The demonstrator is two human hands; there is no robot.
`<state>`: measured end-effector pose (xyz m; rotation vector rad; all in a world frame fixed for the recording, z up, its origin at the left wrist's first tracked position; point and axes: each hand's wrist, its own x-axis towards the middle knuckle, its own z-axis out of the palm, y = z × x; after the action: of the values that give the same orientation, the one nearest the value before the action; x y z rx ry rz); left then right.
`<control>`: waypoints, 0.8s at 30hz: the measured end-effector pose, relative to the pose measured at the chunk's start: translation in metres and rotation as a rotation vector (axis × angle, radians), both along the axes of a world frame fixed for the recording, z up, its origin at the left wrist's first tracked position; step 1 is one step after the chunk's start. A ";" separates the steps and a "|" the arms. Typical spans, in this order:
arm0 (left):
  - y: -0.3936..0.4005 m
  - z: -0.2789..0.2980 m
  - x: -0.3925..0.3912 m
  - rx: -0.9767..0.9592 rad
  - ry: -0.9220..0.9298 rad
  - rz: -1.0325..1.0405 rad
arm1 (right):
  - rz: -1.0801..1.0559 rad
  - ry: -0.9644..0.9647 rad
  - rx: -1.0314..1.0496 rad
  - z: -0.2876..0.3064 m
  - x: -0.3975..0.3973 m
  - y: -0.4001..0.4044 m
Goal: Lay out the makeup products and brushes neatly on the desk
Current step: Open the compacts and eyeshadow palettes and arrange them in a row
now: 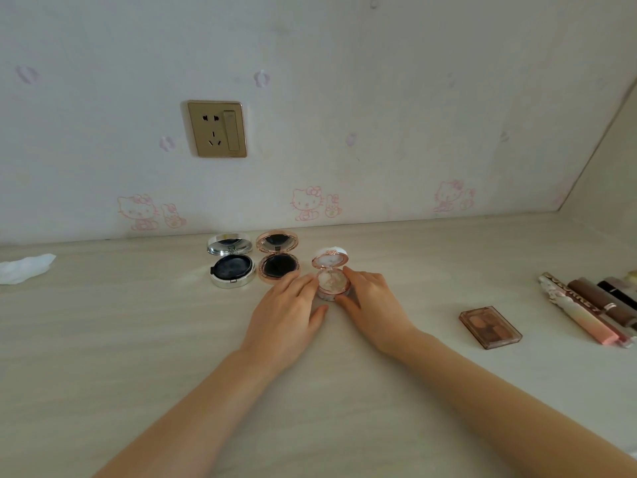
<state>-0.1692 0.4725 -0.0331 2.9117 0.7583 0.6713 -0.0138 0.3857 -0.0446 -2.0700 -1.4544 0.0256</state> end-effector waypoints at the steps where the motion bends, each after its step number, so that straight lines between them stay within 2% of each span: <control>1: 0.003 0.001 0.002 0.016 0.003 0.009 | 0.003 -0.002 -0.005 0.001 0.002 0.005; 6: 0.020 0.005 0.017 0.100 0.042 0.034 | 0.016 -0.005 -0.028 0.006 0.013 0.025; 14: 0.038 0.003 0.031 0.113 0.090 0.065 | 0.013 0.008 -0.064 0.010 0.022 0.041; 24: 0.040 -0.001 0.030 0.096 0.023 0.102 | 0.028 0.010 -0.066 0.010 0.020 0.048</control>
<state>-0.1394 0.5129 -0.0337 2.9880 0.9071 0.7035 0.0067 0.4340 -0.0342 -2.0992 -1.4947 0.0958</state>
